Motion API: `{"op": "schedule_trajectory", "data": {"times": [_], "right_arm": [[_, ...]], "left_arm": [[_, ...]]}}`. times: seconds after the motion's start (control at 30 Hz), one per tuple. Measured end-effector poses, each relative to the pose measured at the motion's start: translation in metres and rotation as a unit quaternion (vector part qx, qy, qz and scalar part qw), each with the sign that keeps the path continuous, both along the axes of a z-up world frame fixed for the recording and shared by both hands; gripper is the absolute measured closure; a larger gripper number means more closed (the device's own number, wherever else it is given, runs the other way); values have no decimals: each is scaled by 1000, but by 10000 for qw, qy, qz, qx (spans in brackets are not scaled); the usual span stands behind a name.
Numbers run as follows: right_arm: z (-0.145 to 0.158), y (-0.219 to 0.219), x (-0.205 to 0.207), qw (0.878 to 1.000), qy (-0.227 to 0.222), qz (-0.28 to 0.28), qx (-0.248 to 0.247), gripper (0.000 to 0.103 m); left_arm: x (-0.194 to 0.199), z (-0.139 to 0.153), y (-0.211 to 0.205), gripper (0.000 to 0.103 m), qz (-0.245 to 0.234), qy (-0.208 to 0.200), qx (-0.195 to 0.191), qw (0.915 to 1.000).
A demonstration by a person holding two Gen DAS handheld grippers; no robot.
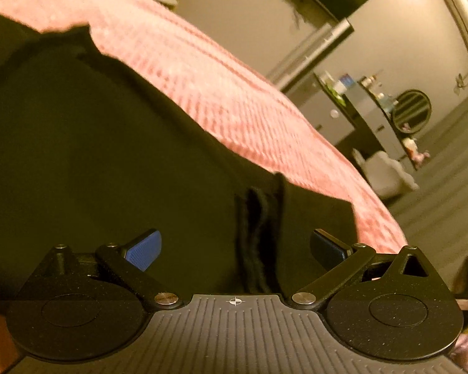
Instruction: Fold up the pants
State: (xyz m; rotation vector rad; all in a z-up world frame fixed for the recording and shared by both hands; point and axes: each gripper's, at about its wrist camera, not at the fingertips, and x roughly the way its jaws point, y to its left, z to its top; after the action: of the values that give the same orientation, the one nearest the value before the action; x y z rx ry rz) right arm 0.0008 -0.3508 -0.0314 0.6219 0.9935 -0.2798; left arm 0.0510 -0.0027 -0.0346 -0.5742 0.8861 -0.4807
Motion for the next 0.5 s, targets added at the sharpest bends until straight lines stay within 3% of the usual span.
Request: {"op": "schedule_trajectory", "data": {"times": [0.1,0.17,0.23,0.43,0.5], "right_arm": [[1,17,7,9995,-49,205,-226,63],[2,26,9,9986,-111,396,-332,51],[0,21,10,9990,-181,337,-247,51],[-2,3,-3,9980,-506,18,371,51],[-2,3,-4,9975,-569,41,425,51]], "left_arm": [[8,-7,-13,0,-256,353,-302,9986],[14,-11,-24,0,-447,481,-229,9976],[19,-14,-35,0,-554,570,-174,9967],[29,-28,-56,1,-712,886,-655,9914],[32,-32,-63,16,-776,980,-716,9896]]}}
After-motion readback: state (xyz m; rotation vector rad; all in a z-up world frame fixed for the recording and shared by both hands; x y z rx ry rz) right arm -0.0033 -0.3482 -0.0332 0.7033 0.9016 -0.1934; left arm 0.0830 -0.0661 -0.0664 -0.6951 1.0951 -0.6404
